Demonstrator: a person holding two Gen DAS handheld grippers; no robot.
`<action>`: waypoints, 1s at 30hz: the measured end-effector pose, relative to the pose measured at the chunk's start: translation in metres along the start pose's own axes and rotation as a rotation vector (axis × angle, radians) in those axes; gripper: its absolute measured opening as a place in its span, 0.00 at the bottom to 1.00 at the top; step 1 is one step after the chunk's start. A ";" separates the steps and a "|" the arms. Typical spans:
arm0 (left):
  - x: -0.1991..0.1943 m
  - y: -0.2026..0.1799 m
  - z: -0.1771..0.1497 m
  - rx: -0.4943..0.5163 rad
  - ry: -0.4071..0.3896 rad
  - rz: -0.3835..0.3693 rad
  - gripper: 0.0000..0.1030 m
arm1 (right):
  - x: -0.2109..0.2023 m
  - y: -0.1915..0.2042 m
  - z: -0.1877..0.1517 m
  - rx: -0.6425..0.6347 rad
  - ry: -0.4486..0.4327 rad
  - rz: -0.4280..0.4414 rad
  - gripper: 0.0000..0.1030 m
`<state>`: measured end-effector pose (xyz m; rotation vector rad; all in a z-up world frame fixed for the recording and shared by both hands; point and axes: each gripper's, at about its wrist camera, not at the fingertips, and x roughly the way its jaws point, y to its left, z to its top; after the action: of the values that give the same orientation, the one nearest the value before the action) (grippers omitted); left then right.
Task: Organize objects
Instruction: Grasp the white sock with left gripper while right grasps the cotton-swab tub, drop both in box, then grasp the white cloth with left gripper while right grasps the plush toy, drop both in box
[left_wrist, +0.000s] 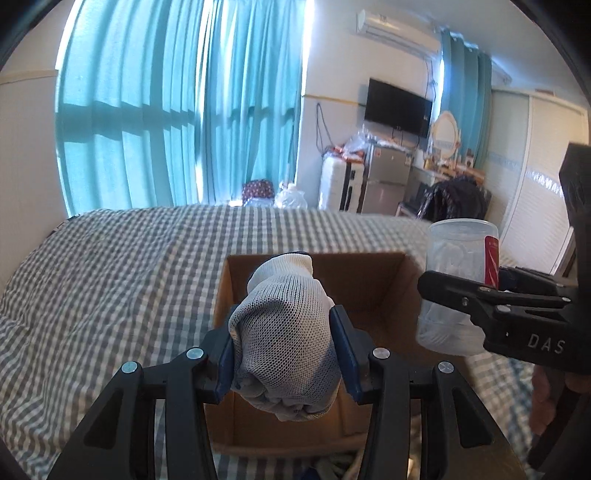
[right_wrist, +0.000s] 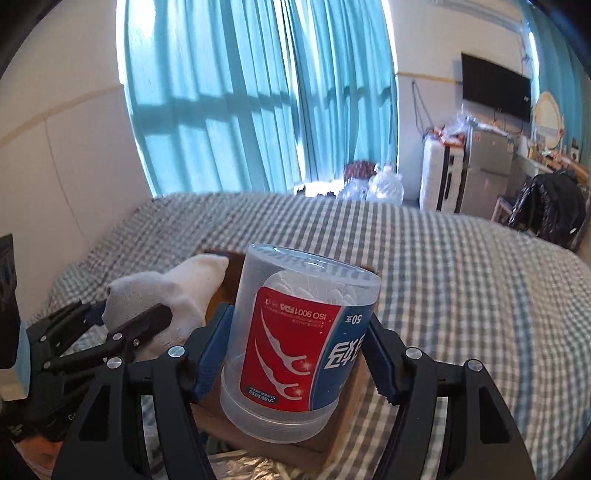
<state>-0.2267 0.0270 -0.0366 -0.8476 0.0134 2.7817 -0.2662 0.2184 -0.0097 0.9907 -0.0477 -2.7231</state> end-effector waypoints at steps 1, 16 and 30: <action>0.006 -0.001 -0.003 0.007 0.011 0.005 0.46 | 0.006 -0.001 -0.002 0.001 0.011 0.001 0.65; -0.043 -0.004 -0.025 -0.021 -0.008 0.064 0.92 | -0.064 0.001 -0.011 0.006 -0.102 -0.059 0.90; -0.148 0.013 -0.042 -0.016 -0.022 0.212 1.00 | -0.169 0.043 -0.063 -0.051 -0.086 -0.138 0.91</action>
<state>-0.0874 -0.0213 0.0090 -0.8655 0.0815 2.9920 -0.0918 0.2201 0.0524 0.8937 0.0771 -2.8757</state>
